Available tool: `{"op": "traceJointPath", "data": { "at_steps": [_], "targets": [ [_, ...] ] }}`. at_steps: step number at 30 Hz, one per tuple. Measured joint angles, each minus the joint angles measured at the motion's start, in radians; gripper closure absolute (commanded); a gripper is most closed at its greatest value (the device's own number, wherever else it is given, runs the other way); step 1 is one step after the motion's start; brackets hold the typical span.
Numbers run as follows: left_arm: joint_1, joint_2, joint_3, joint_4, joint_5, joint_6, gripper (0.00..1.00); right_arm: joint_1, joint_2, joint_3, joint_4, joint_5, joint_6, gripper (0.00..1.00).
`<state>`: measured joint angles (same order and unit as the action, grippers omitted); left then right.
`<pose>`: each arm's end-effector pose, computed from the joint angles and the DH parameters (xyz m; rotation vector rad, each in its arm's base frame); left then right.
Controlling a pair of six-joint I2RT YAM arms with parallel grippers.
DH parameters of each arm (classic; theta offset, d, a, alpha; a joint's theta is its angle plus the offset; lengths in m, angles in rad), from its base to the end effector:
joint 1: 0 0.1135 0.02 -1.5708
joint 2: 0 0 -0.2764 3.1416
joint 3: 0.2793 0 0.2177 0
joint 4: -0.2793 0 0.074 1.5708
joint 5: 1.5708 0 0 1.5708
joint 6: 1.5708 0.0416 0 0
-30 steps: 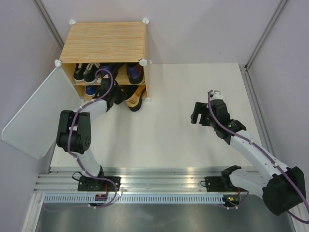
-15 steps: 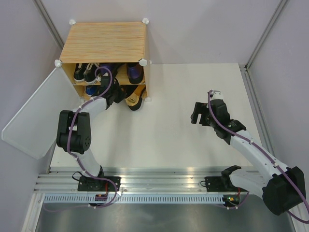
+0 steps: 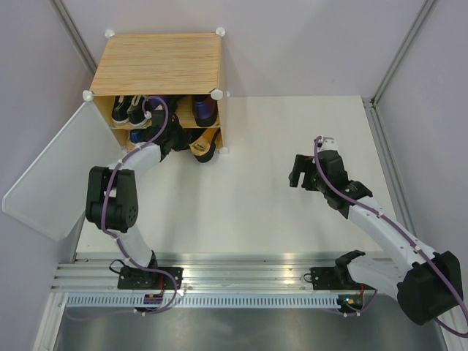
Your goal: Place and organize the shoes in the shoe cabinet
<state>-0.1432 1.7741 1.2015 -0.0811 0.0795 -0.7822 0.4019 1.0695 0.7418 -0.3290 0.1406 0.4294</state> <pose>0.3716 -0.0569 0.2510 -0.6760 2.1864 -0.5856 0.1825 0.0712 0.2750 0.1081 2.2340 0.2999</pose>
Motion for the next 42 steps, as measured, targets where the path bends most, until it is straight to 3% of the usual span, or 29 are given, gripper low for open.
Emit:
{"op": "traceJointPath", "data": {
  "at_steps": [19,22,23,26,28,32,42],
  "targets": [
    [-0.023,0.047,-0.020,0.130,-0.077,-0.026,0.98,0.000,0.016,0.000,0.000,0.000,0.000,0.10],
    [-0.026,0.049,-0.027,0.151,-0.082,-0.027,0.88,0.000,0.021,0.000,0.000,0.001,0.000,0.10],
    [-0.027,0.049,-0.031,0.158,-0.081,-0.027,0.76,0.000,0.022,0.000,0.000,0.001,0.000,0.10],
    [-0.028,0.049,-0.048,0.180,-0.074,-0.028,0.52,0.000,0.023,0.000,0.000,0.004,0.000,0.10],
    [-0.032,0.049,-0.064,0.195,-0.063,-0.028,0.43,0.000,0.023,0.000,0.000,0.006,0.000,0.10],
    [-0.042,0.049,-0.081,0.219,-0.037,-0.025,0.38,0.000,0.023,0.000,0.000,0.007,0.000,0.10],
    [-0.048,0.029,-0.096,0.255,-0.016,-0.008,0.38,0.000,0.016,0.000,0.000,0.007,0.000,0.10]
  ]
}}
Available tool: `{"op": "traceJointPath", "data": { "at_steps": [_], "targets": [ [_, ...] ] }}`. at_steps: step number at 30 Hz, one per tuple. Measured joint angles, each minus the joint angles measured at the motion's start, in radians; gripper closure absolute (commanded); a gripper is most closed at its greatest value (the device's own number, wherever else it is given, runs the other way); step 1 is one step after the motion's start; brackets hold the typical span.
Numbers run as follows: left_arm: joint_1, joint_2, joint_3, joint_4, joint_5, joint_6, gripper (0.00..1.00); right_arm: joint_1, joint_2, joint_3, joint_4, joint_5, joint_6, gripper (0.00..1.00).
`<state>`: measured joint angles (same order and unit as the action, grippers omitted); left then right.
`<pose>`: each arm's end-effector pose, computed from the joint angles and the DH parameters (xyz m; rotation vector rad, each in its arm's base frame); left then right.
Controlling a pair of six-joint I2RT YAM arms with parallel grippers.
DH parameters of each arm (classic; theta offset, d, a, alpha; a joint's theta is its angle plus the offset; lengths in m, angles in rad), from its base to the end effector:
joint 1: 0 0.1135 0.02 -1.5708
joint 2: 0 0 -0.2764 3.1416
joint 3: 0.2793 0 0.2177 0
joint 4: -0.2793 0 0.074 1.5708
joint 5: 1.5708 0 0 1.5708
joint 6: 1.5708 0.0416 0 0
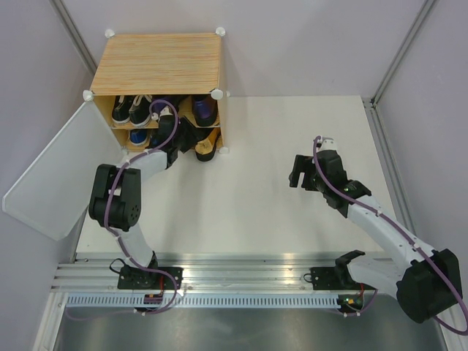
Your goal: Place and organize the shoes in the shoe cabinet
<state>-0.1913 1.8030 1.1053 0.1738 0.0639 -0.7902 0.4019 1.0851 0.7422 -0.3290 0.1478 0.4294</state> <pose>0.3751 -0.0753 0.2362 -0.5997 2.0778 -0.6491 0.1849 0.0719 0.2724 0.1112 2.2467 0.2856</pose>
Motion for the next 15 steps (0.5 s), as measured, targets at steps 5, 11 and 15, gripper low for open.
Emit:
{"op": "traceJointPath", "data": {
  "at_steps": [5,11,15],
  "targets": [
    [-0.001,-0.054,-0.013,0.000,0.008,0.010,0.36,0.000,-0.006,0.000,0.000,0.000,0.000,0.10],
    [-0.003,-0.108,-0.026,-0.003,0.019,0.026,0.37,0.000,-0.008,0.000,0.000,0.000,0.000,0.10],
    [-0.002,-0.161,-0.053,0.009,0.018,0.029,0.42,0.000,-0.013,0.000,0.000,-0.001,0.000,0.10]
  ]
}}
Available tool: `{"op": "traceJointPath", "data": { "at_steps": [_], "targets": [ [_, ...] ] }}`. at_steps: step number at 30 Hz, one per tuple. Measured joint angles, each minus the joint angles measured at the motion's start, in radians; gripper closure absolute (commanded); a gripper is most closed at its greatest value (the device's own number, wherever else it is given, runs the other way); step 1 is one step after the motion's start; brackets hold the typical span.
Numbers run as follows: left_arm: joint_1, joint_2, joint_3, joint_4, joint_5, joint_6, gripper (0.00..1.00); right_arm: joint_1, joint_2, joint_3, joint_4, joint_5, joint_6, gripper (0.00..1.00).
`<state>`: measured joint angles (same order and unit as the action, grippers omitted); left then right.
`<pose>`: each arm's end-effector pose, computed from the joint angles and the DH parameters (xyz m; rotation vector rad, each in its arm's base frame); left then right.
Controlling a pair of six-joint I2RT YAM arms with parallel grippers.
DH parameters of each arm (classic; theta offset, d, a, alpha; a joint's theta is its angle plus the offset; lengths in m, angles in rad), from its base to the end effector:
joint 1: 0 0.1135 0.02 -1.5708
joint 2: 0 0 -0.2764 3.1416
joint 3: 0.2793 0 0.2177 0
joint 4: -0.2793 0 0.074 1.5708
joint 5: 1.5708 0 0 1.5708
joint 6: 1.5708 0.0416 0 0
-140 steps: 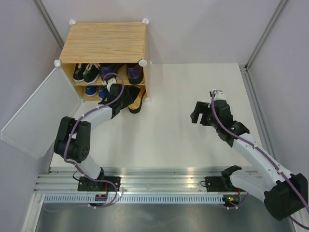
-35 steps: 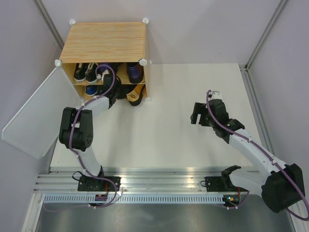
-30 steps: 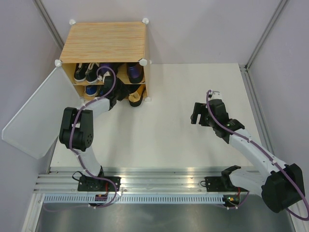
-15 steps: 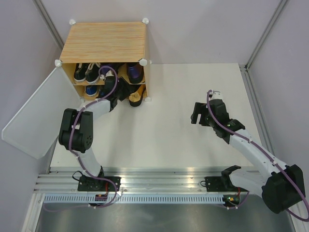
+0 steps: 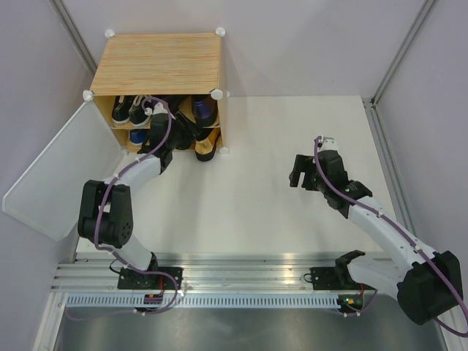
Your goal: Place and organize the shoes in the shoe cabinet
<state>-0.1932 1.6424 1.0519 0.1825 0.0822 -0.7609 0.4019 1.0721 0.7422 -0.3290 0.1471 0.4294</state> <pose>0.3458 -0.0711 0.2767 -0.5195 1.9783 -0.6917 0.1830 0.0712 0.2747 0.1115 2.2344 0.2920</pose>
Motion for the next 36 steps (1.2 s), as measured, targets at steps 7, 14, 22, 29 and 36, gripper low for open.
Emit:
{"op": "traceJointPath", "data": {
  "at_steps": [7,14,22,29,36],
  "targets": [
    [-0.003,-0.176,-0.138,0.026,0.005,0.044,0.92,0.000,-0.008,0.000,0.000,0.000,0.000,0.10],
    [-0.042,-0.260,-0.364,0.083,-0.029,0.069,0.98,0.000,-0.009,0.000,0.000,-0.015,0.000,0.10],
    [-0.051,-0.099,-0.376,0.134,-0.048,0.071,0.98,0.000,-0.009,0.000,0.000,-0.019,0.000,0.11],
    [-0.051,0.048,-0.257,0.158,-0.058,0.070,0.98,0.000,-0.009,0.000,0.000,-0.019,0.000,0.10],
    [-0.051,0.142,-0.146,0.139,-0.060,0.069,0.98,0.000,-0.006,0.000,0.000,-0.019,0.000,0.11]
  ]
}}
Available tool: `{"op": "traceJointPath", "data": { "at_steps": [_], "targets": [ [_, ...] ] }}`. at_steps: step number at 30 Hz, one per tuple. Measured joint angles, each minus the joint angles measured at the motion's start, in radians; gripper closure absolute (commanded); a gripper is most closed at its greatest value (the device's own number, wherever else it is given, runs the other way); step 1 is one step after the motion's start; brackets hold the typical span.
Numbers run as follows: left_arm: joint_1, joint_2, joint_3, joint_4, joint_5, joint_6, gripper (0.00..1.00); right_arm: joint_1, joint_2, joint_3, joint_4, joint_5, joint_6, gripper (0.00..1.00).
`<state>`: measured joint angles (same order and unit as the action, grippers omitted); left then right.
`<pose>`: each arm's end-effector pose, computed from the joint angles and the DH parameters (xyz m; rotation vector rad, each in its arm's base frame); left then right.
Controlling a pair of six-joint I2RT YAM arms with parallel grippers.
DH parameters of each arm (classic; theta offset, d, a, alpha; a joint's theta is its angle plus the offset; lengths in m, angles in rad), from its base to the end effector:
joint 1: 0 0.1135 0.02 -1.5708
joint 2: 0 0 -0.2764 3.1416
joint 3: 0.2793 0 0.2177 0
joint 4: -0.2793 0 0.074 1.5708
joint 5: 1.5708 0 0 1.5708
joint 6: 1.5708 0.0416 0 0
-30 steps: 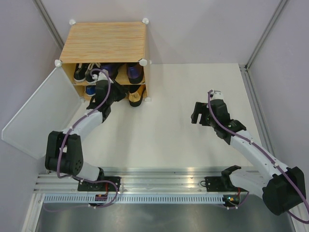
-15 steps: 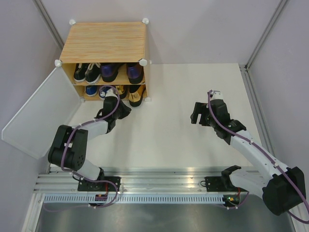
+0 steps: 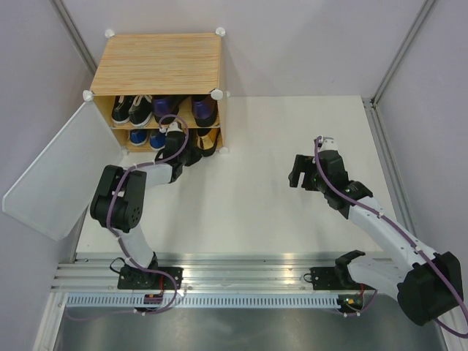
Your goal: Place and organize the shoes in the shoe cabinet
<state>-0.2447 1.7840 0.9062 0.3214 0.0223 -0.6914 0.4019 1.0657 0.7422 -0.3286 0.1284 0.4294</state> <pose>0.3457 -0.0873 0.1999 -0.4701 2.1305 -0.5687 0.1819 0.0715 0.2758 0.1018 2.2327 0.3148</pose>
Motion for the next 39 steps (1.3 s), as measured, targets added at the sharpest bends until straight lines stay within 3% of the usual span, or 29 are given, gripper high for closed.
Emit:
{"op": "traceJointPath", "data": {
  "at_steps": [18,21,22,25,33,39],
  "targets": [
    [0.000,0.114,0.157,-0.049,-0.030,0.001,0.98,0.000,0.014,0.000,0.000,0.000,0.000,0.11],
    [0.000,0.115,0.161,-0.057,-0.030,0.001,0.89,0.000,0.015,0.000,0.000,0.000,0.000,0.11],
    [0.000,0.115,0.161,-0.058,-0.030,0.001,0.77,0.000,0.015,0.000,0.000,0.000,0.000,0.11],
    [0.002,0.092,0.140,-0.055,-0.032,0.006,0.54,0.000,0.015,0.000,0.000,0.000,0.000,0.11],
    [0.000,-0.206,0.056,-0.113,-0.013,0.033,0.45,0.000,-0.026,0.000,0.000,-0.019,0.000,0.11],
    [0.000,-0.464,0.138,-0.327,-0.026,0.130,0.44,0.000,-0.079,-0.001,0.000,-0.048,0.000,0.11]
  ]
}}
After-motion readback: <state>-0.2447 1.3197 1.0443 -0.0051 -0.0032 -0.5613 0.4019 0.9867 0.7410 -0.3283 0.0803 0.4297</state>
